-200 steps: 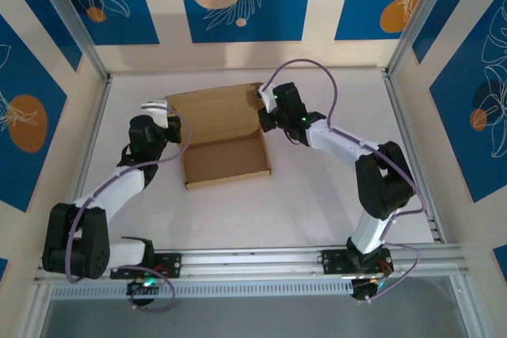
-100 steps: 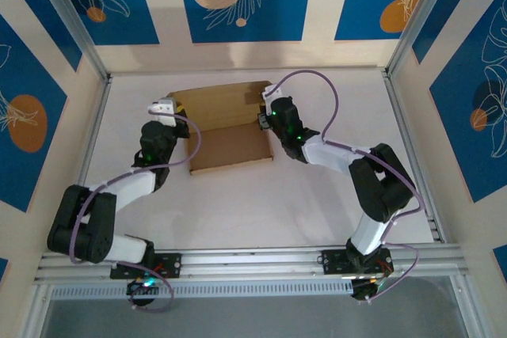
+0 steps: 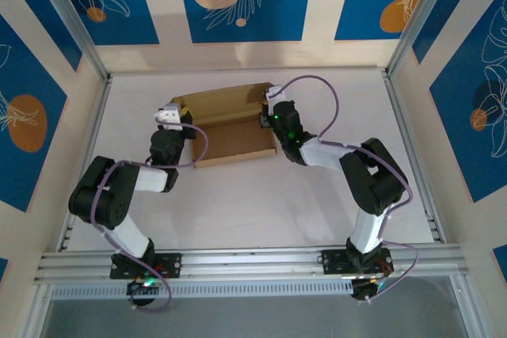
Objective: Fold the paper box
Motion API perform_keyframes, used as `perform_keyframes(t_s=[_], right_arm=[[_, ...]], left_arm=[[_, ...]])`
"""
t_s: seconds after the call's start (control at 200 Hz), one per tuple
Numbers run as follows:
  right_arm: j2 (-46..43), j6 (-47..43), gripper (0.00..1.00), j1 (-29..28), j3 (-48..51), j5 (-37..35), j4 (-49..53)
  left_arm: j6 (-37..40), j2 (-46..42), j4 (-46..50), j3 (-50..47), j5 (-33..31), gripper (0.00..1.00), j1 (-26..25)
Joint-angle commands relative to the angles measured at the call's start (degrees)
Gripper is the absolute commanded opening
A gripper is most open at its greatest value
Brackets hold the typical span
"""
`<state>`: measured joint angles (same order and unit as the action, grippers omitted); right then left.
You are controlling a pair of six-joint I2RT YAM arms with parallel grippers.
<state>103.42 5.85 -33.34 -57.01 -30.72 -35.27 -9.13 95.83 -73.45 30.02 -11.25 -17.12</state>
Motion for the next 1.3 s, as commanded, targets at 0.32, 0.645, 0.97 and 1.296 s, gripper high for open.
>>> perform_keyframes(t_s=[0.32,0.645,0.97,1.296], right_arm=[[0.55,8.82,0.03,-1.85,6.51,4.62,-7.26],[0.38,13.10,0.04,-4.05,7.03,0.35,-4.63],[1.89,22.54,0.08,-5.87,9.18,-3.69,-3.87],[0.10,24.10,0.27,-5.82,13.08,-3.79,-4.25]], left_arm=[[2.31,2.79,-7.13,-2.75,1.11,0.14,-4.03],[4.05,3.18,-7.15,-3.96,-1.29,0.19,-5.29],[2.36,4.52,-7.13,-4.86,-1.37,0.20,-5.38],[6.25,5.40,-7.14,-6.20,-2.55,0.19,-5.55]])
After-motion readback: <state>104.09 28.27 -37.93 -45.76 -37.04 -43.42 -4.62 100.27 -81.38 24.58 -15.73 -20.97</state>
